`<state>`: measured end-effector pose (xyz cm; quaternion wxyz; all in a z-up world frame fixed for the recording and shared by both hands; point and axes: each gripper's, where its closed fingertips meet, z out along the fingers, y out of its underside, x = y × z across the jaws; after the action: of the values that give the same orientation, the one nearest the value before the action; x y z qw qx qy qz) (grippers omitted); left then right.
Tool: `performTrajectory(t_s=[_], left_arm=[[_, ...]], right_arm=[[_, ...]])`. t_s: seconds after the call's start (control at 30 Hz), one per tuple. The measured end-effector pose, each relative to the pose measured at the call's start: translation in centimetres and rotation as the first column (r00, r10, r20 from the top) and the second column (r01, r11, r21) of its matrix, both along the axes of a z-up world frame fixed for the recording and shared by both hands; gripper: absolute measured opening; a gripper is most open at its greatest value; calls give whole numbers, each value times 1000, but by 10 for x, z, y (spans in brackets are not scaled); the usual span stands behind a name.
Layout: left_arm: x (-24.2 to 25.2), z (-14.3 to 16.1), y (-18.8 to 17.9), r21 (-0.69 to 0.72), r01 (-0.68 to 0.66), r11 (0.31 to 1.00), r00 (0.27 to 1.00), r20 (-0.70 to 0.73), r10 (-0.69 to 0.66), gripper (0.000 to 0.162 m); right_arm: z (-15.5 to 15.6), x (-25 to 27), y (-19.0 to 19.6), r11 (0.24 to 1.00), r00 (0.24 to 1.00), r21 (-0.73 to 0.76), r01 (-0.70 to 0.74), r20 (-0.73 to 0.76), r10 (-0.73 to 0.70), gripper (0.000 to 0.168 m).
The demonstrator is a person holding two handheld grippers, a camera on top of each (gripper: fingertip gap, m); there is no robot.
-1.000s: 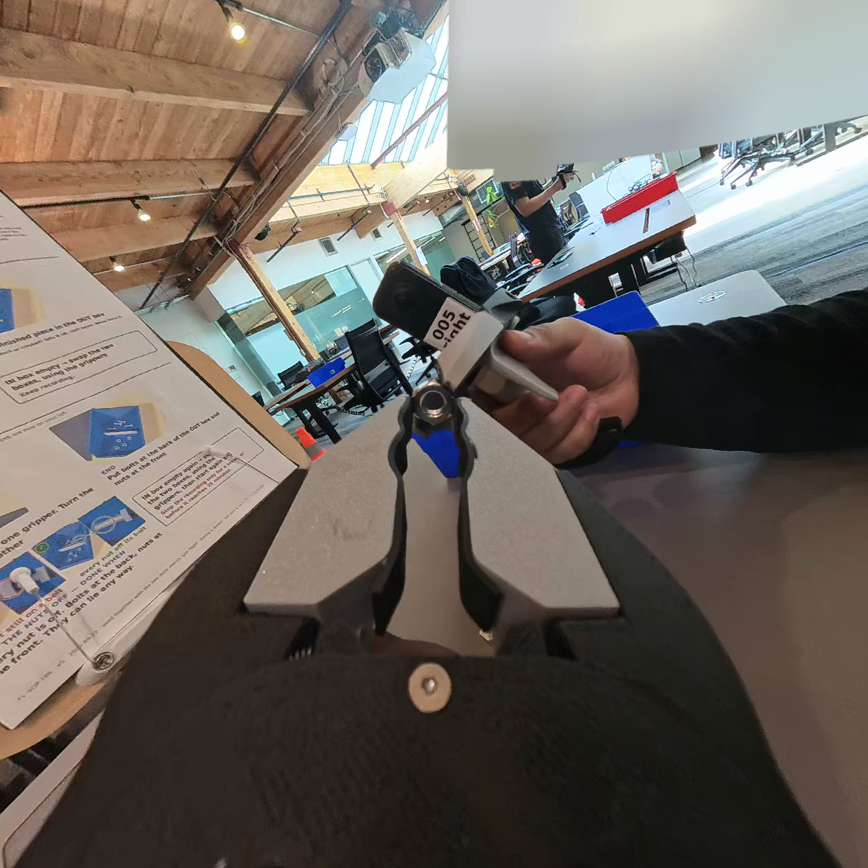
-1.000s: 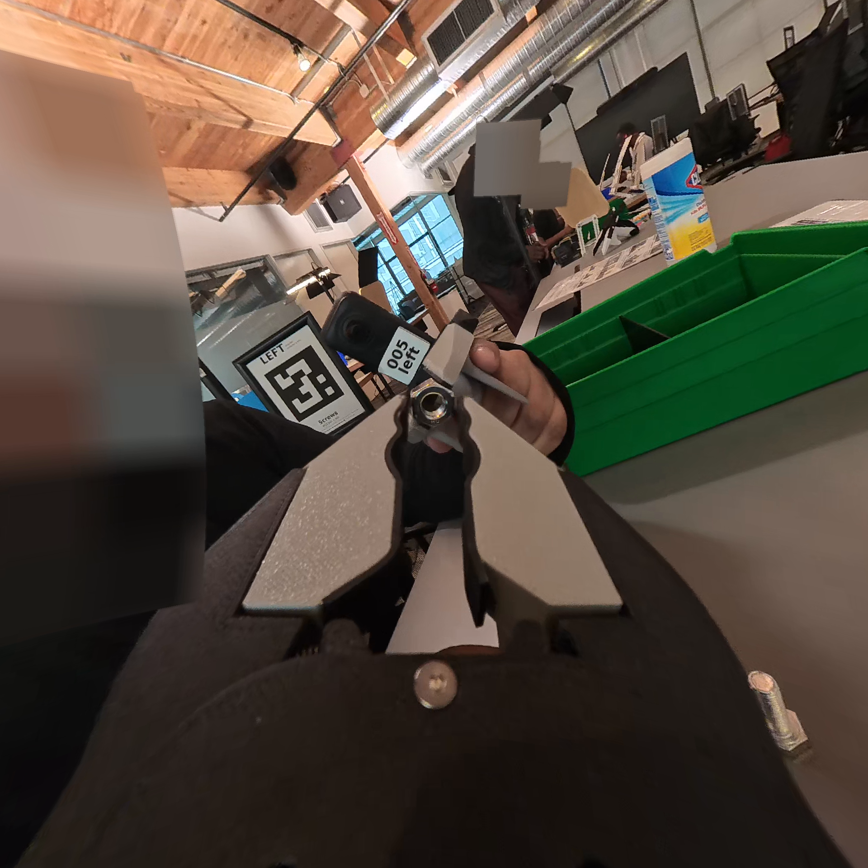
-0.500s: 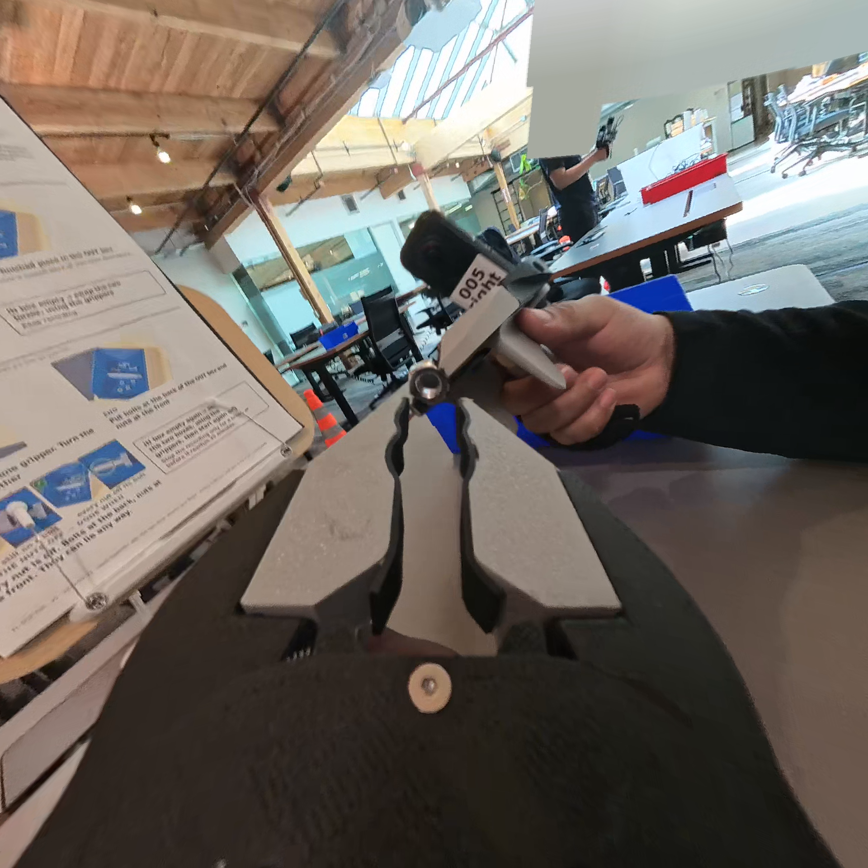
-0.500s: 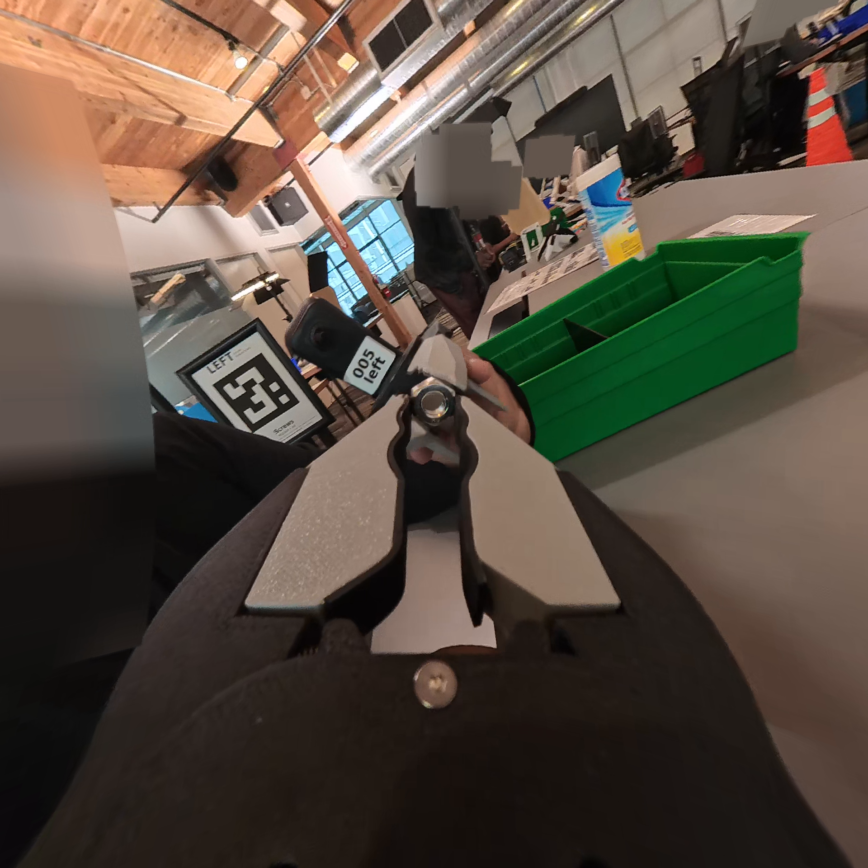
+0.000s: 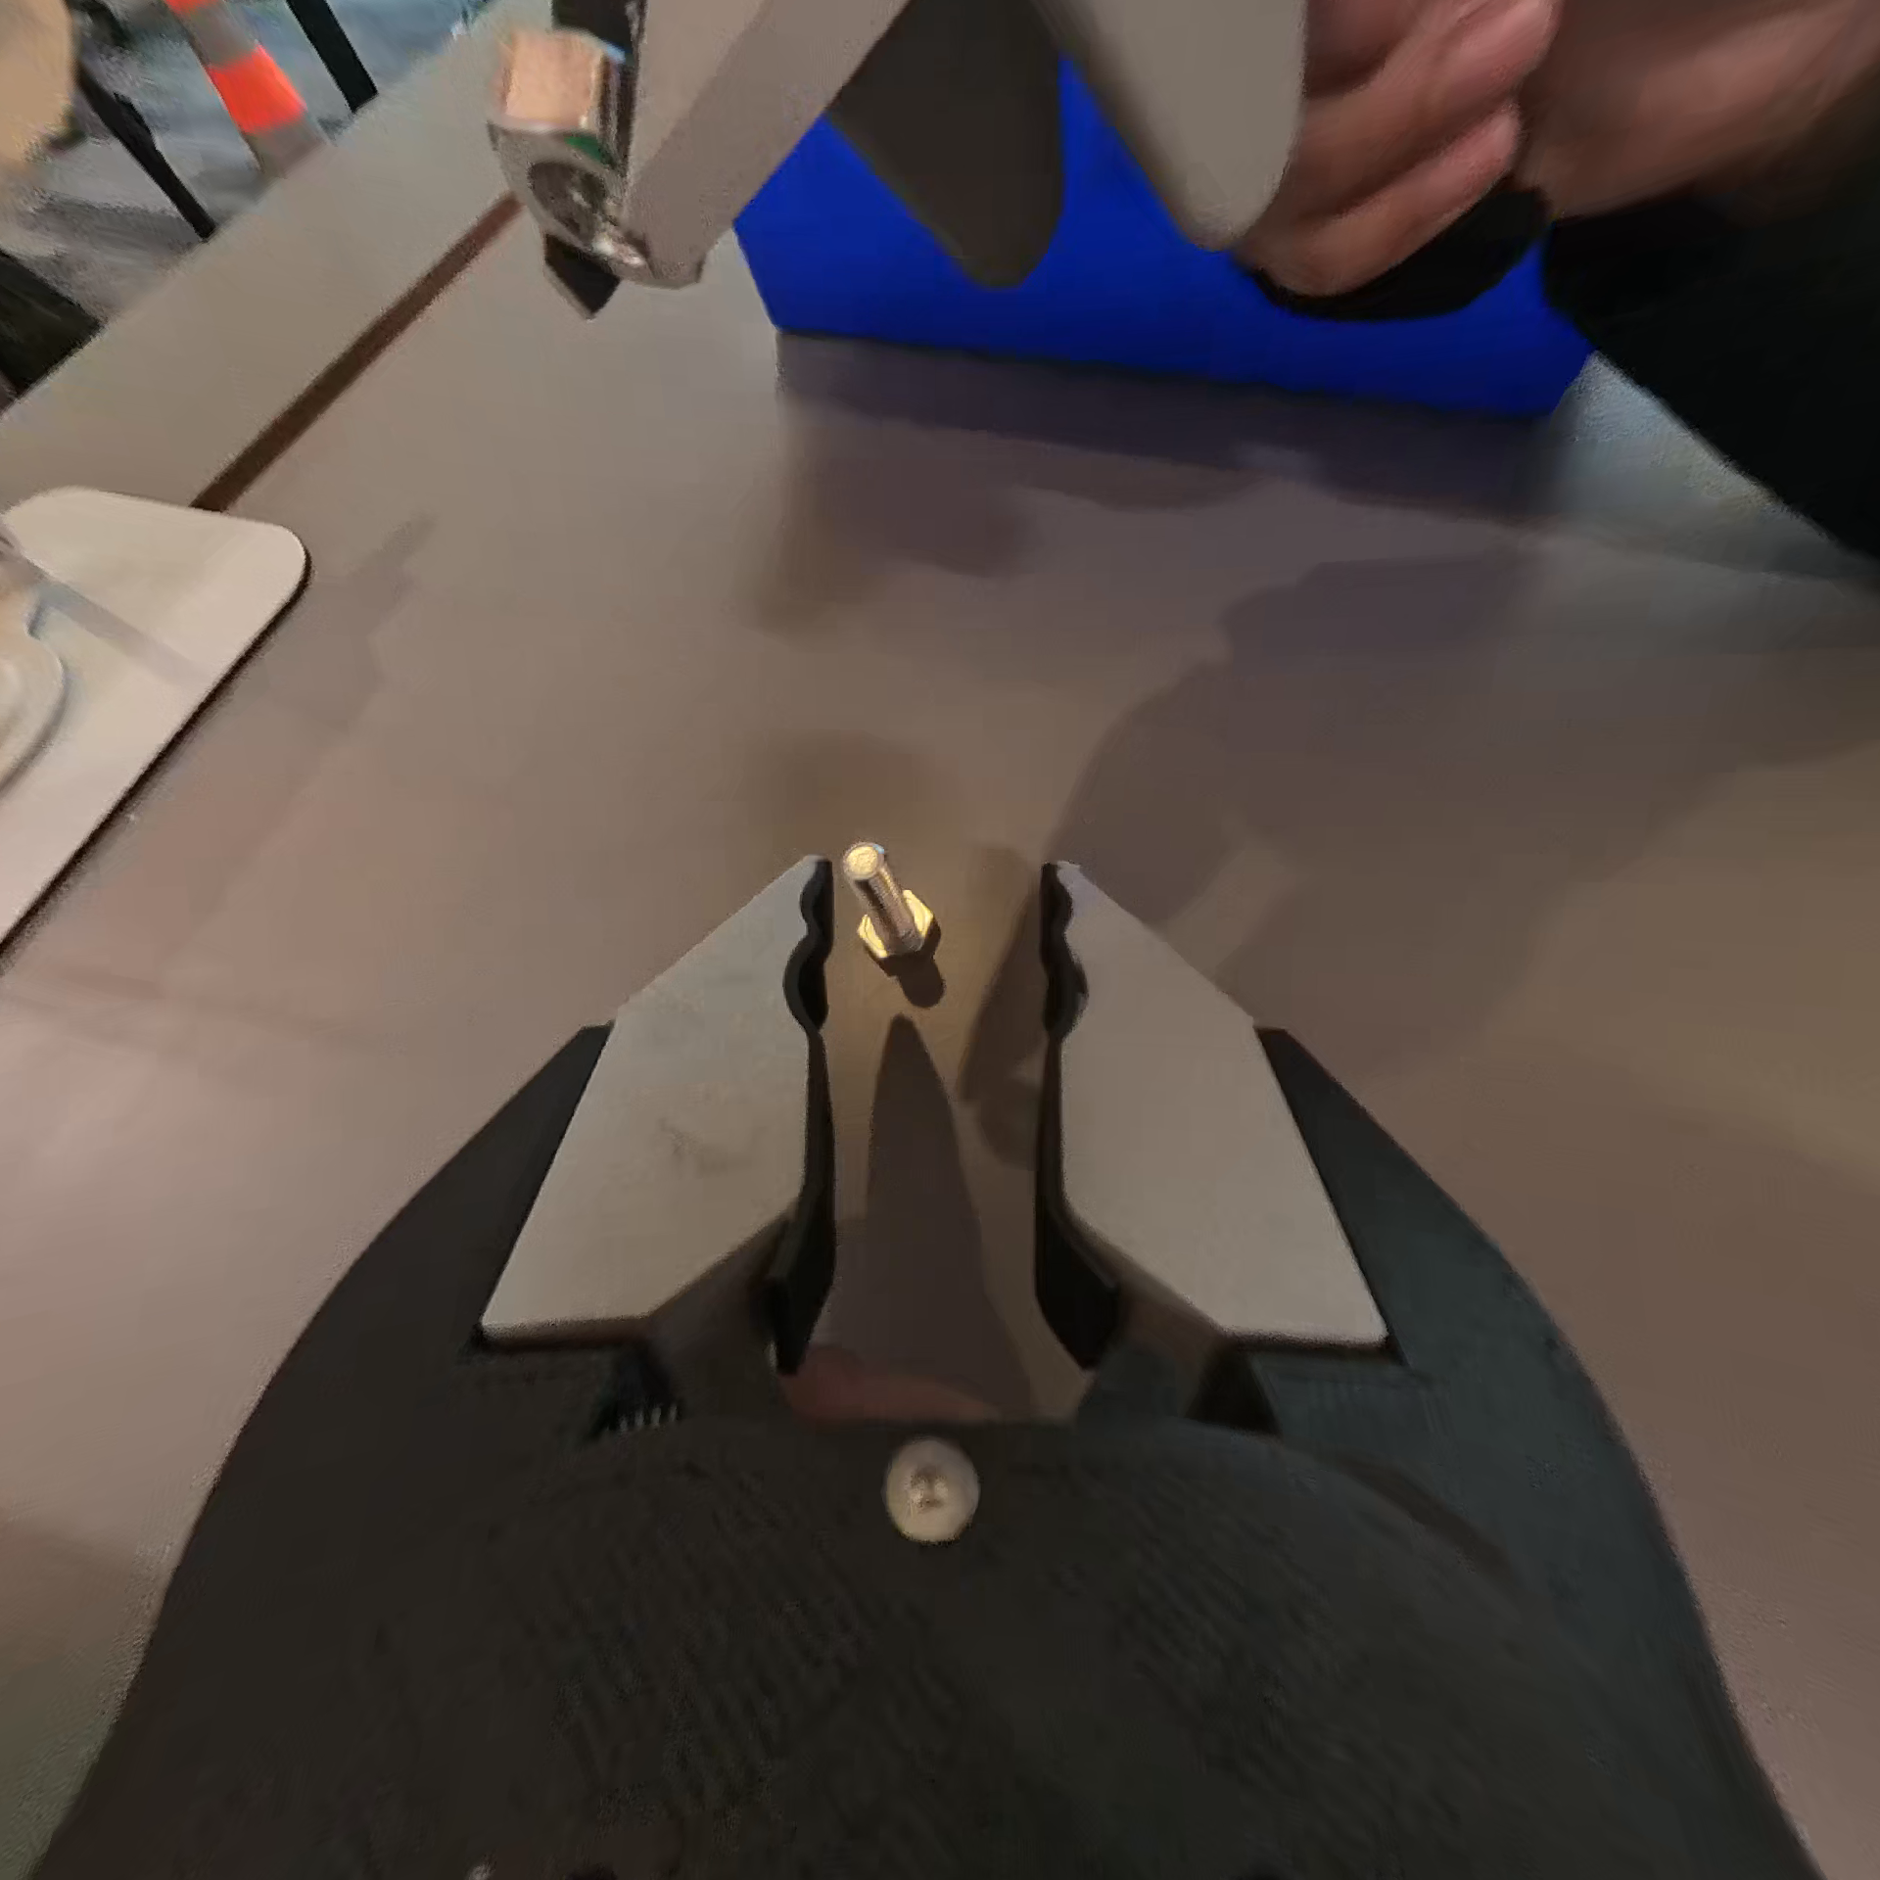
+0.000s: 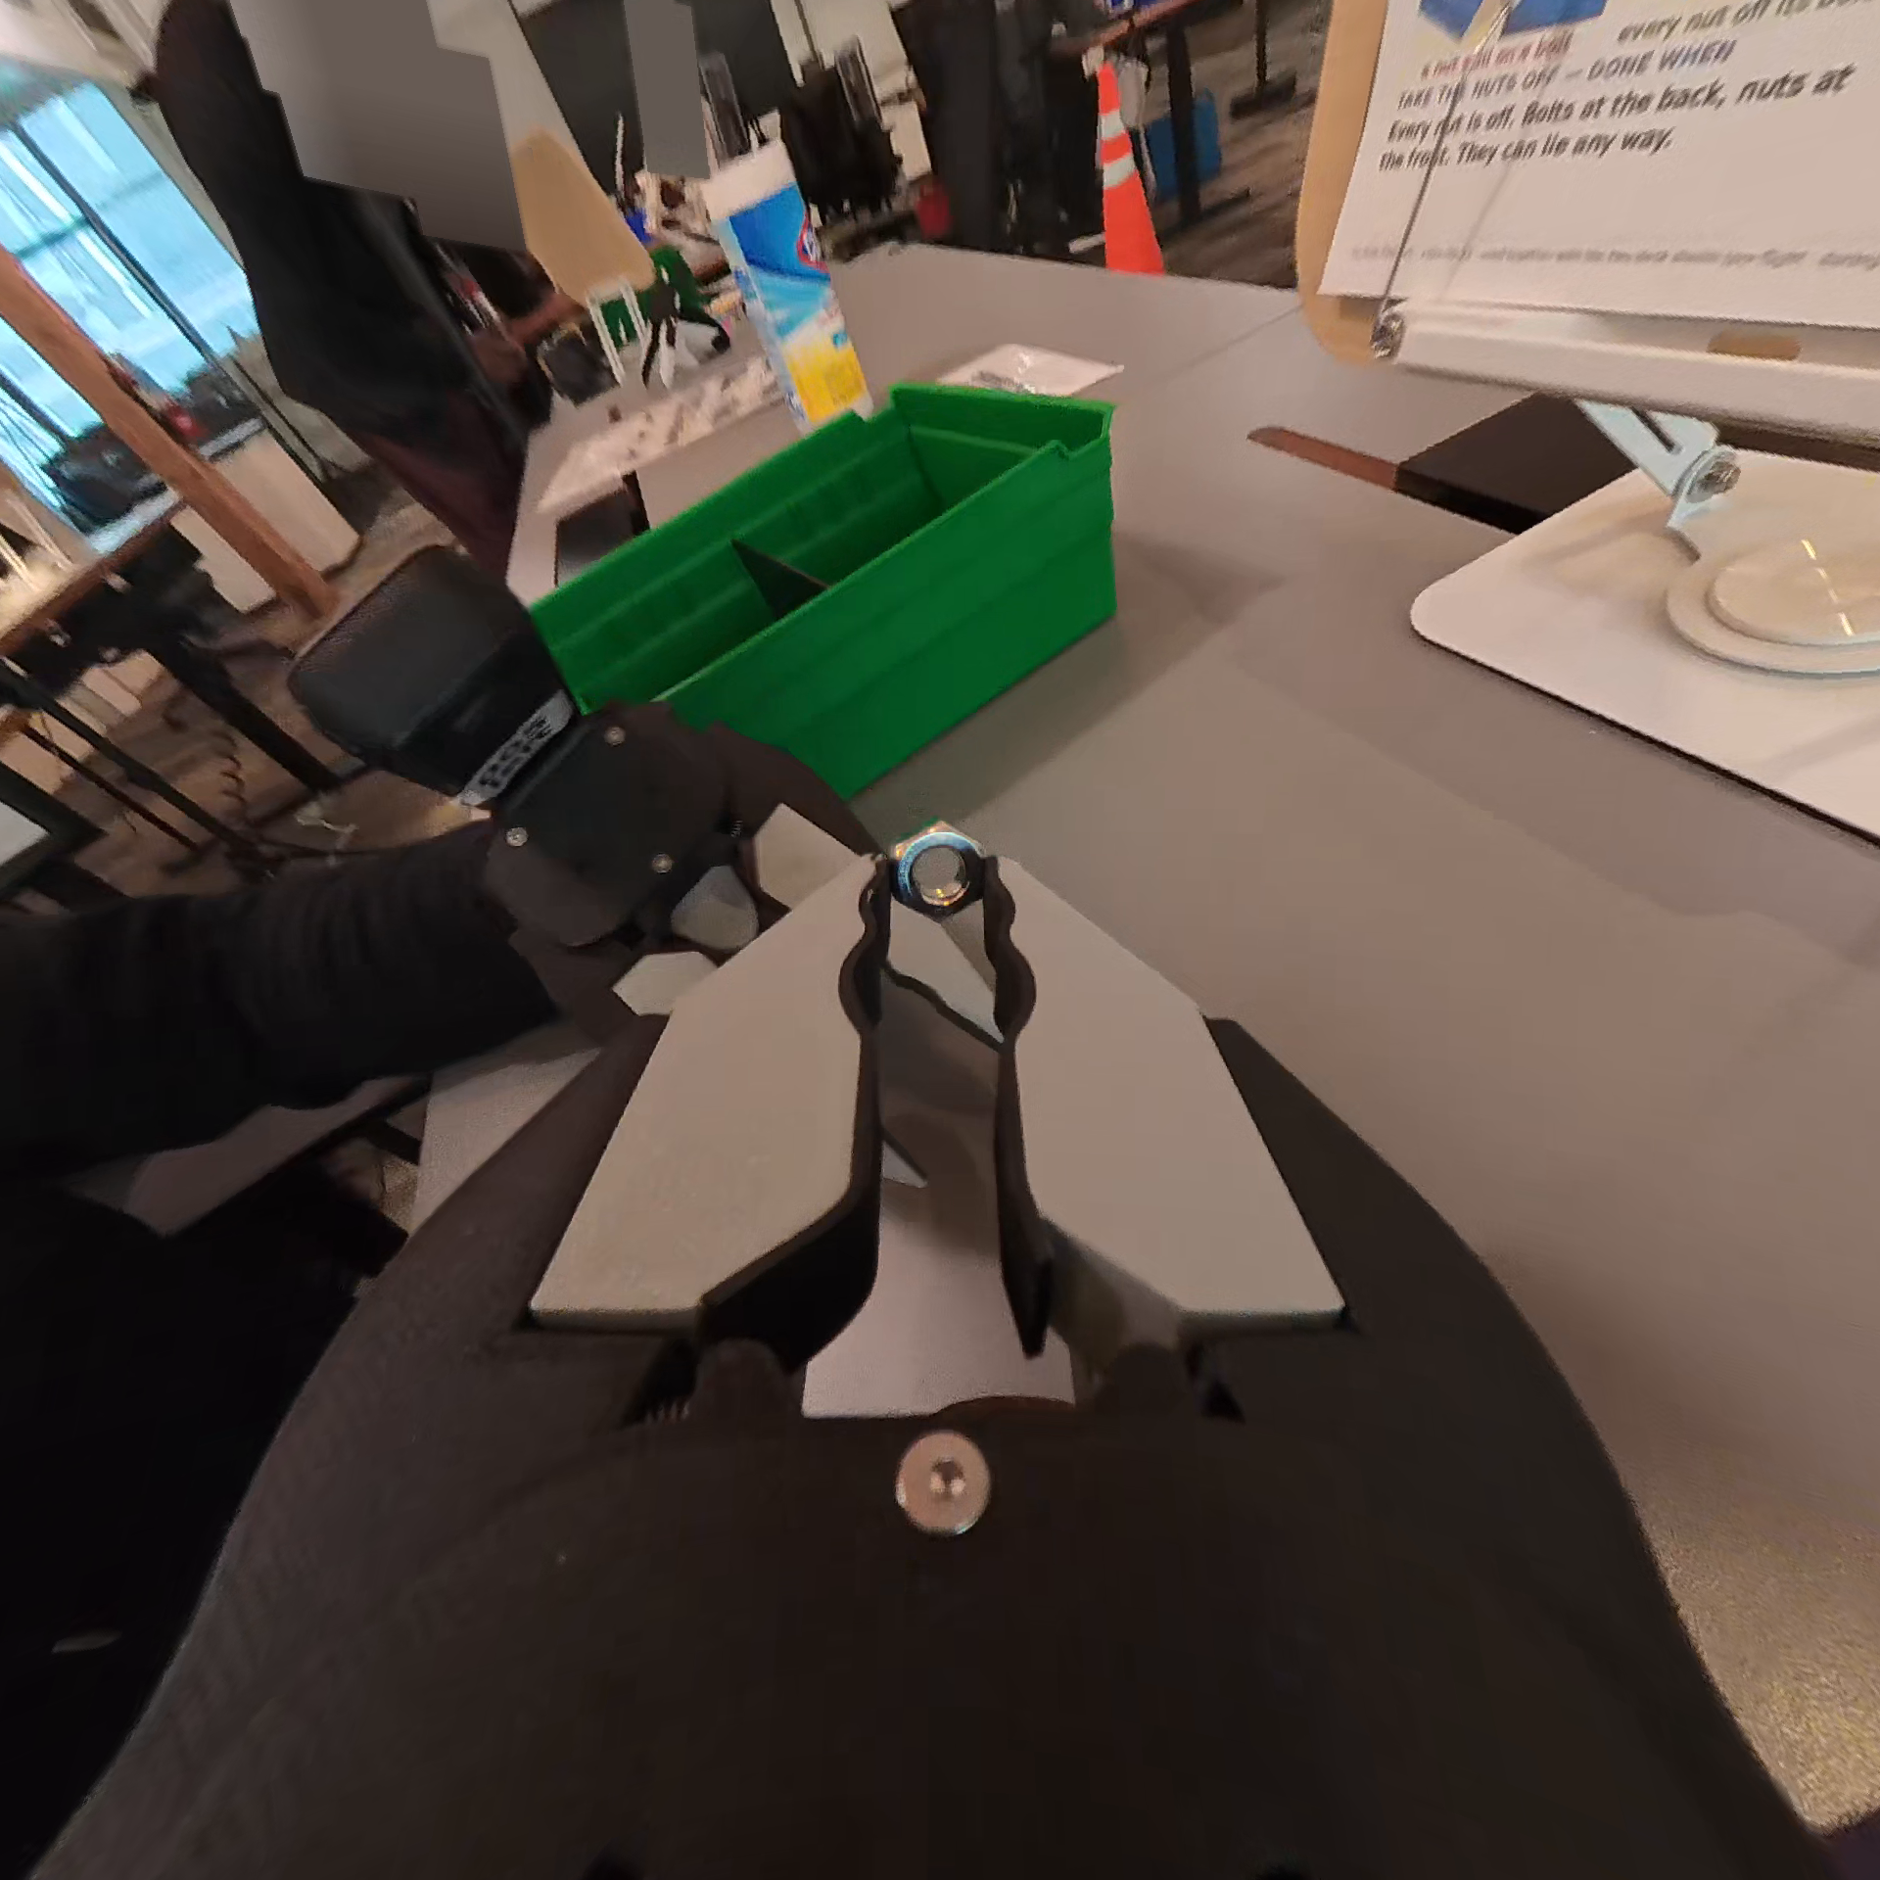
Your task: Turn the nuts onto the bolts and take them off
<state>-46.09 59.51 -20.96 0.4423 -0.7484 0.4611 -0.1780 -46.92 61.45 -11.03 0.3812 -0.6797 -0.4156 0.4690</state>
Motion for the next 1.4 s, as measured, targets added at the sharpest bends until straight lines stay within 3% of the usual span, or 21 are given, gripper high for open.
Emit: performTrajectory(t_s=[0.23,0.37,0.57,0.67,0.8,1.03,1.23,1.4], left_arm=[[-3,-27,22,-39,-61,997,995,-86,58,29],[5,-26,25,-36,-46,998,996,-79,43,9],[-1,-27,12,-75,20,997,998,-60,-25,8],[-10,-27,8,-104,19,994,999,-43,-24,8],[-15,-27,9,-124,-19,992,999,-32,16,8],[-14,-27,9,-74,-27,997,998,-61,22,8],[-13,-26,9,-54,-26,998,997,-71,22,8],[-11,-26,9,-12,-15,1000,995,-97,14,8]], right_arm=[[-8,-9,-11,999,998,19,-43,56,42,15],[-17,-10,-9,999,995,11,-46,92,44,15],[-47,0,7,998,966,57,15,258,-29,15],[-70,12,18,992,903,120,50,420,-97,15],[-108,26,15,989,763,150,8,638,-103,15],[-139,29,3,985,632,149,-88,773,-61,15],[-124,18,-5,992,728,90,-90,685,4,21],[-97,-7,-22,992,849,29,-121,521,88,19]])
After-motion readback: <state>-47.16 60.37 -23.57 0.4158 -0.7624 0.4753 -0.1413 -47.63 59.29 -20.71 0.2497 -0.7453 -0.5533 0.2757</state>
